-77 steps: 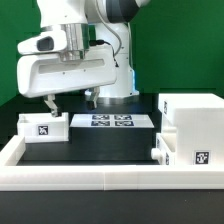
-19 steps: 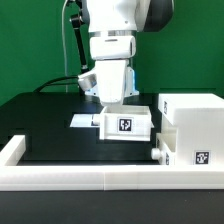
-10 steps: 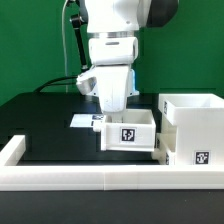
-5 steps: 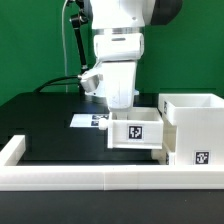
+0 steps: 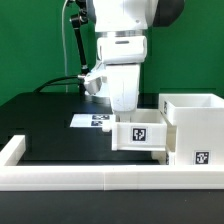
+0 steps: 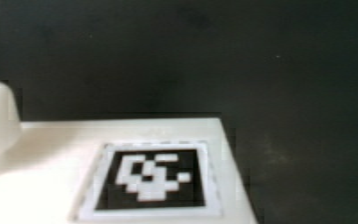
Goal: Assemble drawer
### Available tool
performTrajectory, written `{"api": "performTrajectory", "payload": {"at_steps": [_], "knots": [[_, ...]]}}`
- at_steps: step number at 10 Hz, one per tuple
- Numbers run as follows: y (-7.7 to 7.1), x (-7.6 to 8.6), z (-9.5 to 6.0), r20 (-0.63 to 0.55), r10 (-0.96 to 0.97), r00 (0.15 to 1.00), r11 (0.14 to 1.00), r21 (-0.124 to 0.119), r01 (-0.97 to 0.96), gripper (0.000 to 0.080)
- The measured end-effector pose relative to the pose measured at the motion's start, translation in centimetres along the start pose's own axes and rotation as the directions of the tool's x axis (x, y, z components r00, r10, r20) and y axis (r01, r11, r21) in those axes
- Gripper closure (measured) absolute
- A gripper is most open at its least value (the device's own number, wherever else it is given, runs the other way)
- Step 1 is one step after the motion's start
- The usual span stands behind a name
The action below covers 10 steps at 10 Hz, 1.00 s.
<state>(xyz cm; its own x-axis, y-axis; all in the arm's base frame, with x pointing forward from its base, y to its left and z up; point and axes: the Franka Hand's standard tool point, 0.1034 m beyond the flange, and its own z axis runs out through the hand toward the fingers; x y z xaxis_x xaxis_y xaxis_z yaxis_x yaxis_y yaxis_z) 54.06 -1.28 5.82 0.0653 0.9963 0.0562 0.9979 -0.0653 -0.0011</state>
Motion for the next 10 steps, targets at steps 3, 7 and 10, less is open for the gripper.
{"api": "performTrajectory", "payload": {"at_steps": [3,7,10], "knots": [[0.0,0.5,0.0,-0.003,-0.005,1.0,1.0,0.0,0.005,0.0757],[0.0,1.3,0.2,-0.007,0.009,1.0,1.0,0.005,-0.009,0.0757],[0.2,1.9,0.4,-0.007,0.045,0.999,0.999,0.008,-0.045,0.0757]]}}
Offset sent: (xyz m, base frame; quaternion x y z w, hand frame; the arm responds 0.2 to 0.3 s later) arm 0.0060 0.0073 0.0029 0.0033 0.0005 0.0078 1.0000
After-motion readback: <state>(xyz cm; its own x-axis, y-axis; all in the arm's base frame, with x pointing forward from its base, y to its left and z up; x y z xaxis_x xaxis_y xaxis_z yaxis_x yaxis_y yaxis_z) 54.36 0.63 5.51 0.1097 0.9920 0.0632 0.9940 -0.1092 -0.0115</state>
